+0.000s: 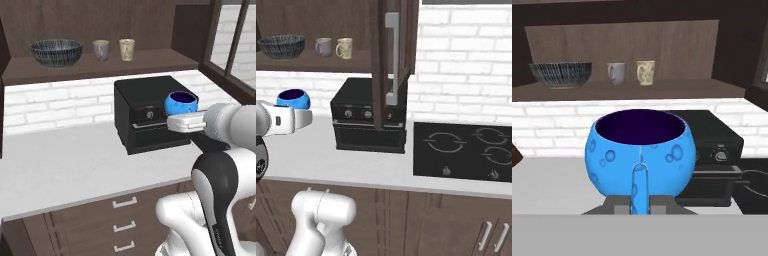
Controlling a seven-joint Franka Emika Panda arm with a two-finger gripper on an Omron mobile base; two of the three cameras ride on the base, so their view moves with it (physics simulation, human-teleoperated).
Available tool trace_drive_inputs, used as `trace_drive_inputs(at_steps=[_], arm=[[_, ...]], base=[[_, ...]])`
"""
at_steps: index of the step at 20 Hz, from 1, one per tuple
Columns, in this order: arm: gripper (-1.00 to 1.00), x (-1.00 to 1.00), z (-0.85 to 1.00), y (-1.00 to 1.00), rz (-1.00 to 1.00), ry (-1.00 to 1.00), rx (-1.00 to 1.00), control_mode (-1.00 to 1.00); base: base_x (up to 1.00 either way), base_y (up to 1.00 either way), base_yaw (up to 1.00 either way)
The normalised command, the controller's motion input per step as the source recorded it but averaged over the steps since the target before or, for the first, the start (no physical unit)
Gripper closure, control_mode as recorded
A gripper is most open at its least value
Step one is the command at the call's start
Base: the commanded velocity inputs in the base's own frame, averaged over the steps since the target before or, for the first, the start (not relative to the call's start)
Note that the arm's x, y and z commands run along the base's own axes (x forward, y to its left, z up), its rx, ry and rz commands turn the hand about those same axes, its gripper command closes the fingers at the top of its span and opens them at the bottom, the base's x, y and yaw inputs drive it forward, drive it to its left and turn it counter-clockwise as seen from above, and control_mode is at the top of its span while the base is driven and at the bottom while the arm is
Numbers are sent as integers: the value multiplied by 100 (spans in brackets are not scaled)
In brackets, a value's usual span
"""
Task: Gather all objects into one cabinet and sort the glasses and bowls to opposite sides.
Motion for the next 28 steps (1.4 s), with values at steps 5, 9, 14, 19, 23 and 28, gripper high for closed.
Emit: trace_drive_inputs(at_steps=[5, 9, 14, 19, 23, 28], arm=[[100, 0, 0, 0, 0, 0, 0, 100], [100, 0, 0, 0, 0, 0, 0, 100], [100, 0, 0, 0, 0, 0, 0, 100], [100, 0, 0, 0, 0, 0, 0, 100], [100, -13, 14, 0, 0, 0, 0, -100], [100, -11, 78, 3, -4, -3, 0, -100]], base=[[36, -1, 1], [35, -1, 3], [44, 0, 2], [14, 0, 0], [-4, 0, 0], [0, 0, 0]])
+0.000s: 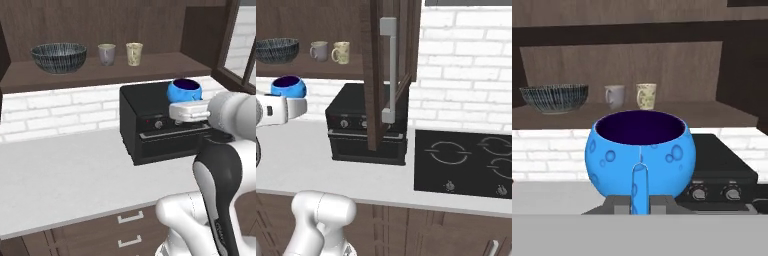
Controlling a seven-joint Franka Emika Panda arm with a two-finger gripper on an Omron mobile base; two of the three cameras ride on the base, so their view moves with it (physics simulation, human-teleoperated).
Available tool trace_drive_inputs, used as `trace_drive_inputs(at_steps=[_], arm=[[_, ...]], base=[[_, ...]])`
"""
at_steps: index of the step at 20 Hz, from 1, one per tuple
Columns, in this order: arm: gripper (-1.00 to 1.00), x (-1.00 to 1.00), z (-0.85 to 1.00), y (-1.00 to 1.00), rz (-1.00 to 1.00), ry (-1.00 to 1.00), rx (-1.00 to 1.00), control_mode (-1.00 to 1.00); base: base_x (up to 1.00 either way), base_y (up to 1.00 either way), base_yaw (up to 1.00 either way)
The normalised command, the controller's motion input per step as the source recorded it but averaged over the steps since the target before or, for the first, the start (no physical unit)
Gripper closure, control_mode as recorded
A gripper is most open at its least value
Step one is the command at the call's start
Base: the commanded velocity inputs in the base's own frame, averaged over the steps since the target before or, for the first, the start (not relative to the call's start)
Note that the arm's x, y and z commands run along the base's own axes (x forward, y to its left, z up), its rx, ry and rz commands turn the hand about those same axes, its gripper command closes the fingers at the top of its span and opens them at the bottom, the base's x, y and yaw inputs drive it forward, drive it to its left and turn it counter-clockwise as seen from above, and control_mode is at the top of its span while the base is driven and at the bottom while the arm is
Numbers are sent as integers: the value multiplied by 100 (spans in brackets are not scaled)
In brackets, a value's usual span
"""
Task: Gather all objects into one cabinet and sort the glasses and bowls to opposite sides.
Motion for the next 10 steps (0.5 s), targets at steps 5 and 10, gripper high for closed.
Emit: trace_drive_inputs(at_steps=[5, 10], arm=[[100, 5, 77, -4, -14, 5, 0, -100], [100, 49, 30, -12, -7, 2, 0, -100]], base=[[0, 0, 0], [0, 0, 0]])
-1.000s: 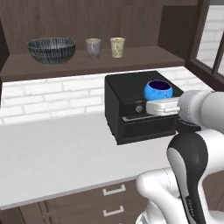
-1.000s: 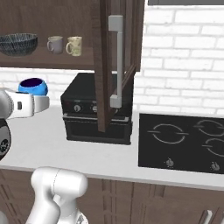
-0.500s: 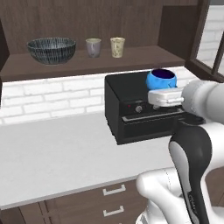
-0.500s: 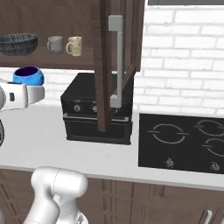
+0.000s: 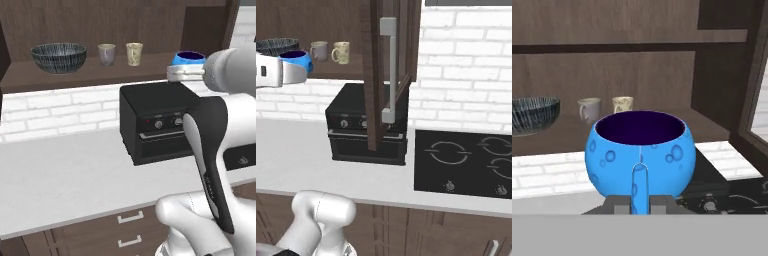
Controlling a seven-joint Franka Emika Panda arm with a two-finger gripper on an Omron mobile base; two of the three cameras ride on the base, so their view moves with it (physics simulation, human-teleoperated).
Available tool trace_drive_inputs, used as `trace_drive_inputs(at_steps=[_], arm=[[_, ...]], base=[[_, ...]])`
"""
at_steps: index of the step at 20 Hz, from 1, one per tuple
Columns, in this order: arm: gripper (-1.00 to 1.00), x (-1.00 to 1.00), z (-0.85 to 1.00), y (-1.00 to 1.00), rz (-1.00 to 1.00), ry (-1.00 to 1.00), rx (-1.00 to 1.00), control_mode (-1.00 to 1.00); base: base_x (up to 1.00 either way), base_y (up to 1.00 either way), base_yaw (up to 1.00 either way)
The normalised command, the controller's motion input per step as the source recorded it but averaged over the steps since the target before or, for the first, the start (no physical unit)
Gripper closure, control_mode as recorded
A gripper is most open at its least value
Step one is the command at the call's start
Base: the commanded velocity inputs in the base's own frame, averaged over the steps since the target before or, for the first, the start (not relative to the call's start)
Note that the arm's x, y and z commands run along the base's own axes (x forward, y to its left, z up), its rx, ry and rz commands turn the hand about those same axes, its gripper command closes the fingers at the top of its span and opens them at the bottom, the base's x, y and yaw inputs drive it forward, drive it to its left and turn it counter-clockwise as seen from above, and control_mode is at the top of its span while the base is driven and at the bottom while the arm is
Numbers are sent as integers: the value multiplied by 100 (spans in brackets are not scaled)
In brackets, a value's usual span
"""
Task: Gather all objects into one cabinet and sort the glasses and bowls to opposite sides.
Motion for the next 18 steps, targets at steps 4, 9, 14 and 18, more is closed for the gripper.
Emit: trace_drive_inputs(at_steps=[4, 9, 14, 18], arm=[[100, 88, 0, -27, -8, 9, 0, -100], [100, 90, -29, -29, -7, 14, 6, -100], [100, 86, -40, -24, -9, 10, 5, -100], [100, 95, -16, -15, -3, 0, 7, -100]], base=[[0, 0, 0], [0, 0, 0], [0, 0, 0], [0, 0, 0]])
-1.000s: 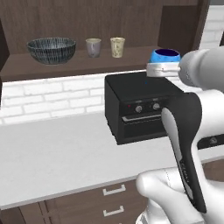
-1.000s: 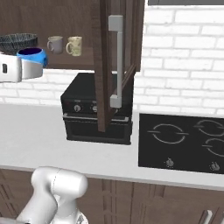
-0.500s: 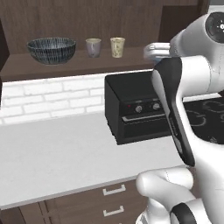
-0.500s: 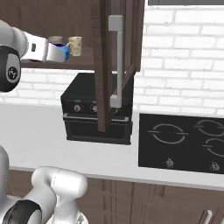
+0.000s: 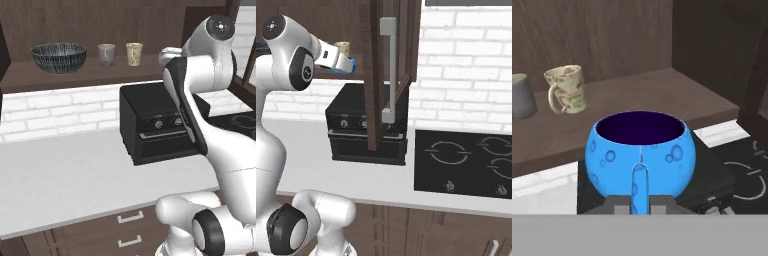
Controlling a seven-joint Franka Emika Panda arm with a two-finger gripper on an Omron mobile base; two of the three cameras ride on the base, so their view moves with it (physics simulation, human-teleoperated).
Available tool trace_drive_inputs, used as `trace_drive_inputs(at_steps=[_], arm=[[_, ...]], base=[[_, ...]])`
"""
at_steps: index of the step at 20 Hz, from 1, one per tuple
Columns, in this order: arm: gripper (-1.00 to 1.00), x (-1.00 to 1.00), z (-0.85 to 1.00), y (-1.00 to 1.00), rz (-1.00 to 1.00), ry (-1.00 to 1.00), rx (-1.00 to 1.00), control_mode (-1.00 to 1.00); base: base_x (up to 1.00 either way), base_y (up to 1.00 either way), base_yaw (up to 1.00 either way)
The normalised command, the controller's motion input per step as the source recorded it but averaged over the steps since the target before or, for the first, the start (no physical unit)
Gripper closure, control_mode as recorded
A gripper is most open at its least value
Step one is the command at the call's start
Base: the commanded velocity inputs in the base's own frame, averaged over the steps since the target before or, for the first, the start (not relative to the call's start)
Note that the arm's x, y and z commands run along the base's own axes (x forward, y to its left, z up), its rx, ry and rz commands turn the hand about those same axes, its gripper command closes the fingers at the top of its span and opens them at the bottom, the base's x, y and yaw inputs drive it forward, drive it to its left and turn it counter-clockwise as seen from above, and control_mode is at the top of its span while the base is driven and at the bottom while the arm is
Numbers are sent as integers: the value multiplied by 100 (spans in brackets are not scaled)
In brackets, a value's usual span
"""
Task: Gather all objects into one cabinet and sort the glasses and bowls to opposite sides.
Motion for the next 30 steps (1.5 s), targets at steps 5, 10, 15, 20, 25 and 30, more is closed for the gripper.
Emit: trace_drive_inputs(at_steps=[5, 10, 15, 20, 25, 30], arm=[[100, 88, 0, -9, 0, -1, 1, -100], [100, 95, -4, -20, 0, 0, 0, -100], [100, 78, -18, -37, 0, 2, 0, -100], [100, 66, -36, -26, 0, 11, 0, -100], [100, 61, -12, -9, 0, 6, 0, -100], [100, 65, -1, -17, 0, 4, 0, -100]], base=[[0, 0, 0], [0, 0, 0], [0, 0, 0], [0, 0, 0], [0, 0, 0], [0, 0, 0]])
